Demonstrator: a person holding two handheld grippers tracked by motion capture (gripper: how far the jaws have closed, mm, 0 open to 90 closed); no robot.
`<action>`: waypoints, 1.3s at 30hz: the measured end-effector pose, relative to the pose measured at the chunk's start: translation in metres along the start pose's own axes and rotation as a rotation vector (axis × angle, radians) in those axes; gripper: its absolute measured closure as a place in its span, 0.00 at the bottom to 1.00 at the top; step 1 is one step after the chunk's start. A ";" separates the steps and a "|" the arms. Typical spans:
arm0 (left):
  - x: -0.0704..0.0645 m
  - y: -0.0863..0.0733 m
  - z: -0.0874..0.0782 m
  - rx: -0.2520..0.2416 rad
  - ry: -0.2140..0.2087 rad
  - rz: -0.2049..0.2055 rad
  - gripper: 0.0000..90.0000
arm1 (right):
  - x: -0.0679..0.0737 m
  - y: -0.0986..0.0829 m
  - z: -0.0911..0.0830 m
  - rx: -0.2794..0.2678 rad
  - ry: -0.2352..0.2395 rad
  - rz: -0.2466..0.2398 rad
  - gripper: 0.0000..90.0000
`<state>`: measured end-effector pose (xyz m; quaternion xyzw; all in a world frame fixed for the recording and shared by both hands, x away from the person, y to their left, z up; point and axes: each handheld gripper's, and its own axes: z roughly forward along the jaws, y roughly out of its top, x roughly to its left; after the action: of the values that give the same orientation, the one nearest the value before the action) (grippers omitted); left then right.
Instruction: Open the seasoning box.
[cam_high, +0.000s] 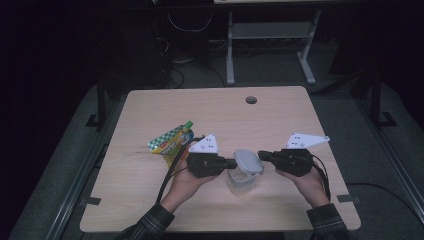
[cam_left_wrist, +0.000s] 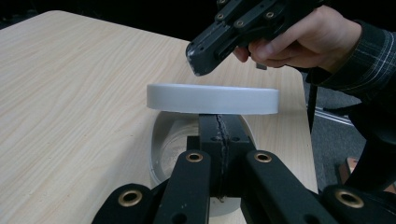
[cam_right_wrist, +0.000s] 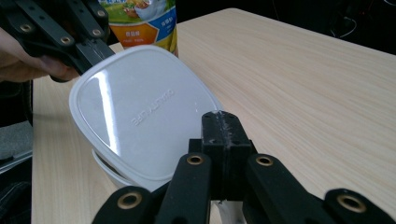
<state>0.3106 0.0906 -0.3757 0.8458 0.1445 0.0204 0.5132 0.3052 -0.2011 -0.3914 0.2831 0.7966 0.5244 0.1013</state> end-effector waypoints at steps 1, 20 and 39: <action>0.000 0.000 0.000 0.000 -0.001 -0.001 1.00 | 0.000 -0.001 0.000 0.006 0.002 -0.002 1.00; 0.000 0.011 0.004 -0.014 -0.022 0.008 1.00 | -0.002 -0.007 0.003 0.021 0.006 0.018 1.00; 0.002 0.022 0.009 -0.036 -0.040 0.013 1.00 | -0.005 -0.011 0.005 0.044 0.002 0.022 1.00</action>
<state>0.3189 0.0737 -0.3611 0.8374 0.1284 0.0094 0.5311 0.3079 -0.2030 -0.4045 0.2936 0.8048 0.5082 0.0884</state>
